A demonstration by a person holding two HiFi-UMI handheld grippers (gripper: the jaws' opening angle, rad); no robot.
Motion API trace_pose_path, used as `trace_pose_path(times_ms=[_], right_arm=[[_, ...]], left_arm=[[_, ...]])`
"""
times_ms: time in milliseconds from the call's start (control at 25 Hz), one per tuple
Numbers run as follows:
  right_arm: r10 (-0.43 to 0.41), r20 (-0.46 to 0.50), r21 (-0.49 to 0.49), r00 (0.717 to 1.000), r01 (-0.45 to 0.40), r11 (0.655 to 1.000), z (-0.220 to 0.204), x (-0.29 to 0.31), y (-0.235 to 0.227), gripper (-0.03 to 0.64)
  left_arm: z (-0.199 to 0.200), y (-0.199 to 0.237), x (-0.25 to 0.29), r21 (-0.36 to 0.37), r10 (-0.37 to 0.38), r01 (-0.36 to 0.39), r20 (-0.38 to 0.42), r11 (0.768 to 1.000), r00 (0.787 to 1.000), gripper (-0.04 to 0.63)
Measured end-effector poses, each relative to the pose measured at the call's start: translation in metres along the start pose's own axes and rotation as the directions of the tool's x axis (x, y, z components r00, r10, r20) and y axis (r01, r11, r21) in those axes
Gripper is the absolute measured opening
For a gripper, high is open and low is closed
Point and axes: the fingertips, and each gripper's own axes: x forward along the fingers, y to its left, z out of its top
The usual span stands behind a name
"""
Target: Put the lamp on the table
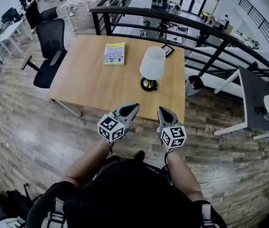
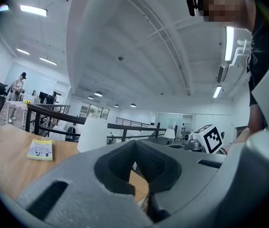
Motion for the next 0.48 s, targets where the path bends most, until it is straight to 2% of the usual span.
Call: trace_pose_path(times_ms=[240, 480], right_arm=[[-0.014, 0.007, -0.008, 1.000, 0.014, 1.000, -0.002, -0.016, 0.055, 0.015], [-0.015, 0.027, -0.018, 1.000, 0.015, 1.000, -0.009, -0.035, 0.143, 0.014]], left_arm=[[0.003, -0.013, -0.047, 0.001, -0.030, 0.030, 0.016, 1.000, 0.999, 0.008], [0.000, -0.023, -0.124, -0.004, -0.048, 0.048, 0.020, 0.999, 0.999, 0.008]])
